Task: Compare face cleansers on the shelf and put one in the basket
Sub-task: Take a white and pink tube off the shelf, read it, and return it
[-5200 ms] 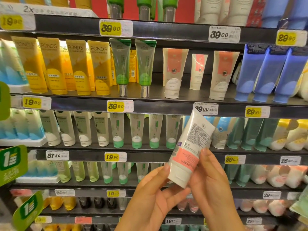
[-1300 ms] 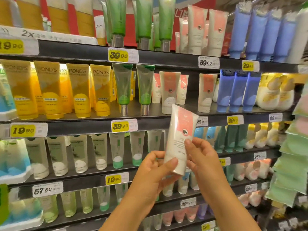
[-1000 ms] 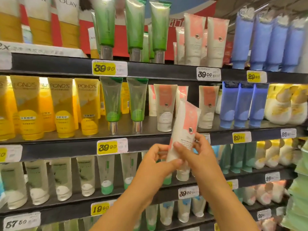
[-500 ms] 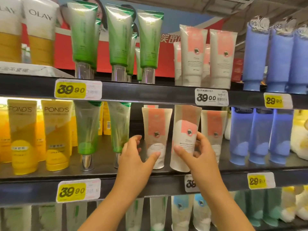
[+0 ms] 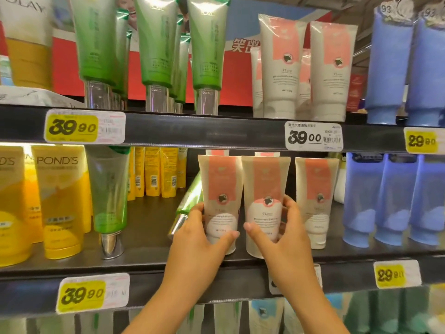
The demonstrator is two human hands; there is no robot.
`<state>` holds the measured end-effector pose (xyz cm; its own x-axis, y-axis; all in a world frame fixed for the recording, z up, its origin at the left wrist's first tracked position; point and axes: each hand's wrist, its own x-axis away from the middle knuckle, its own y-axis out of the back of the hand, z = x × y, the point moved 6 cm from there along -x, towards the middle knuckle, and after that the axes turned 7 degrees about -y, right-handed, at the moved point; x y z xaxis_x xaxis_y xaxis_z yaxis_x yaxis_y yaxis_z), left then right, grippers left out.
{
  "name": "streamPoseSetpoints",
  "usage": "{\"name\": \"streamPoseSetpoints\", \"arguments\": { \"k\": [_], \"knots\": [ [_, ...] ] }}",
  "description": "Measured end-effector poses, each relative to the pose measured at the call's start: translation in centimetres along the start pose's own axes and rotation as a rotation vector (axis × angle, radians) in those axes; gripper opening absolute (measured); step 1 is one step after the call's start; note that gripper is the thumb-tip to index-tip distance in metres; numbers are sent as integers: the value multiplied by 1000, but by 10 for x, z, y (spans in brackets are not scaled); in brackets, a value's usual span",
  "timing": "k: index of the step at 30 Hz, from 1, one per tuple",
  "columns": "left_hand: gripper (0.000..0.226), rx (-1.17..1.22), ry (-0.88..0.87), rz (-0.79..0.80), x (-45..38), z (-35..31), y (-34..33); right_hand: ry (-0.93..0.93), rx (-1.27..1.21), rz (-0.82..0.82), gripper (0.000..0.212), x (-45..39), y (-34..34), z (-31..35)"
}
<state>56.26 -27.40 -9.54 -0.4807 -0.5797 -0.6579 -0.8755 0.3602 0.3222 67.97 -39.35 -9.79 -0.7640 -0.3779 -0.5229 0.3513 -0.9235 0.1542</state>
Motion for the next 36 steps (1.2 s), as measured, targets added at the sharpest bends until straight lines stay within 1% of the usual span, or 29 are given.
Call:
{"name": "streamPoseSetpoints", "arguments": {
  "k": [3, 5, 15, 26, 32, 34, 36],
  "knots": [
    [56, -13, 11, -2, 0, 0, -1, 2, 108, 10, 83, 3, -1, 2],
    [57, -12, 17, 2, -1, 0, -1, 22, 159, 5, 87, 5, -1, 4],
    [55, 10, 59, 12, -3, 1, -2, -31, 221, -50, 78, 6, 3, 4],
    [50, 74, 110, 41, 0, -6, 5, -50, 275, -113, 77, 5, 6, 7],
    [43, 232, 181, 77, 10, -11, 17, -85, 318, -97, 77, 9, 10, 15],
    [40, 297, 190, 84, 17, -16, 22, -37, 316, -122, 73, 17, 15, 26],
    [35, 398, 199, 91, 28, -20, 27, 33, 288, -149, 63, 28, 18, 40]
  ]
}}
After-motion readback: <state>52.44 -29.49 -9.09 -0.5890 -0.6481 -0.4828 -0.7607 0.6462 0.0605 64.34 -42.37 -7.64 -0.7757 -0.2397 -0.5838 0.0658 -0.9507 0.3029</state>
